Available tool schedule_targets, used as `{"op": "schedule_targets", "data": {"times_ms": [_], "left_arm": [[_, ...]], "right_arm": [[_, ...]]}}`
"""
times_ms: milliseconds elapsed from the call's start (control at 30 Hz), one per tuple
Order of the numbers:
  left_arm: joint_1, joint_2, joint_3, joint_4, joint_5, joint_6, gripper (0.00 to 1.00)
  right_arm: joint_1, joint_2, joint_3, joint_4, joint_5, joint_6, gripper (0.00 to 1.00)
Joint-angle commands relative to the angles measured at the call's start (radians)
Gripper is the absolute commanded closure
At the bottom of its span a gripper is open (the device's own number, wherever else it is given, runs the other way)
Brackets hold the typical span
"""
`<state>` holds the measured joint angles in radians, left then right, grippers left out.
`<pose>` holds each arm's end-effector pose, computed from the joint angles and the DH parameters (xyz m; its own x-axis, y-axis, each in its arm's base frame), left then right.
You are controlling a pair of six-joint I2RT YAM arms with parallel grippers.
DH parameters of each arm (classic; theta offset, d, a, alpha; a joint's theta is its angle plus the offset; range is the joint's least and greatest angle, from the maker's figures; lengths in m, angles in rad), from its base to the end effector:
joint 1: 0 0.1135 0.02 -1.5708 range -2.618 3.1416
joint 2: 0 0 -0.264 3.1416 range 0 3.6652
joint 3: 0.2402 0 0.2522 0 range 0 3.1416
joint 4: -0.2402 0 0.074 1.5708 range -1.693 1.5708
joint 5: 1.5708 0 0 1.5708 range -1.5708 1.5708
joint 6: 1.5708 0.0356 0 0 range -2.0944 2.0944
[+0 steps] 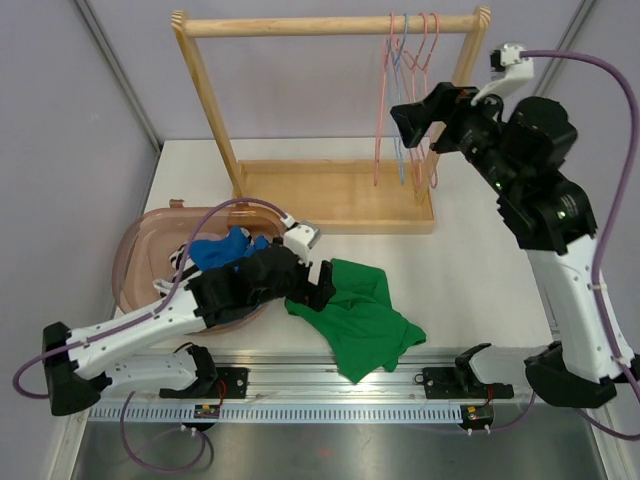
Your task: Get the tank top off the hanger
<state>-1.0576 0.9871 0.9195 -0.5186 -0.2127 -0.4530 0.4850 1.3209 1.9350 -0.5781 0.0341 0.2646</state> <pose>0.1114 -0.1824 0.3169 -0.5791 0.1562 -0.8001 0.5692 0.7802 -0.2596 0.2039 0.1061 0.5634 -0.0832 0.2516 -0.9642 -0.4289 0.8643 0.2625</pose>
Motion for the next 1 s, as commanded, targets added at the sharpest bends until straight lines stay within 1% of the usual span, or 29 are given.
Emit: {"op": "schedule_targets", "data": {"times_ms": [0,100,133,233,333,400,500,667,700,733,800,833,867,900,967], "left_arm": [[-0.042,0.082,0.001,0.146,0.053,0.003,0.01],[-0.085,0.191,0.036,0.157,0.062,0.019,0.01],[-0.096,0.223,0.045,0.157,0.067,0.026,0.01],[-0.139,0.33,0.082,0.149,0.075,0.037,0.01],[-0.171,0.442,0.105,0.141,0.081,0.04,0.01],[-0.185,0.523,0.11,0.153,0.088,0.037,0.01],[-0.194,0.6,0.11,0.207,0.113,0.028,0.01],[-0.2,0.766,0.13,0.244,0.141,0.011,0.01],[-0.202,0.783,0.136,0.244,0.138,0.005,0.03],[-0.203,0.814,0.137,0.244,0.138,0.005,0.11],[-0.205,0.826,0.137,0.239,0.136,0.005,0.31],[-0.205,0.825,0.137,0.236,0.133,0.002,0.65],[-0.206,0.806,0.137,0.229,0.122,-0.001,0.78],[-0.206,0.788,0.139,0.212,0.086,-0.004,0.88],[-0.205,0.73,0.157,0.174,0.046,-0.006,1.0]], "right_arm": [[-0.003,-0.104,-0.057,-0.016,-0.031,-0.034,0.01],[-0.003,-0.212,-0.168,0.003,-0.031,-0.033,0.0],[-0.003,-0.266,-0.229,0.007,-0.031,-0.03,0.01],[-0.002,-0.366,-0.332,0.017,-0.031,-0.028,0.01],[-0.003,-0.455,-0.408,0.018,-0.069,-0.03,0.0],[-0.003,-0.492,-0.439,0.03,-0.088,-0.024,0.0],[-0.003,-0.545,-0.473,0.023,-0.129,-0.022,0.0],[-0.003,-0.574,-0.488,0.024,-0.203,-0.018,0.01],[-0.003,-0.578,-0.49,0.024,-0.212,-0.016,0.01],[-0.003,-0.581,-0.492,0.024,-0.221,-0.016,0.01],[-0.003,-0.589,-0.498,0.023,-0.246,-0.025,0.01],[-0.003,-0.592,-0.499,0.024,-0.252,-0.028,0.0],[-0.003,-0.597,-0.501,0.024,-0.252,-0.033,0.0],[-0.003,-0.601,-0.505,0.023,-0.246,-0.036,0.0],[-0.002,-0.611,-0.511,0.021,-0.226,-0.038,0.01]]}}
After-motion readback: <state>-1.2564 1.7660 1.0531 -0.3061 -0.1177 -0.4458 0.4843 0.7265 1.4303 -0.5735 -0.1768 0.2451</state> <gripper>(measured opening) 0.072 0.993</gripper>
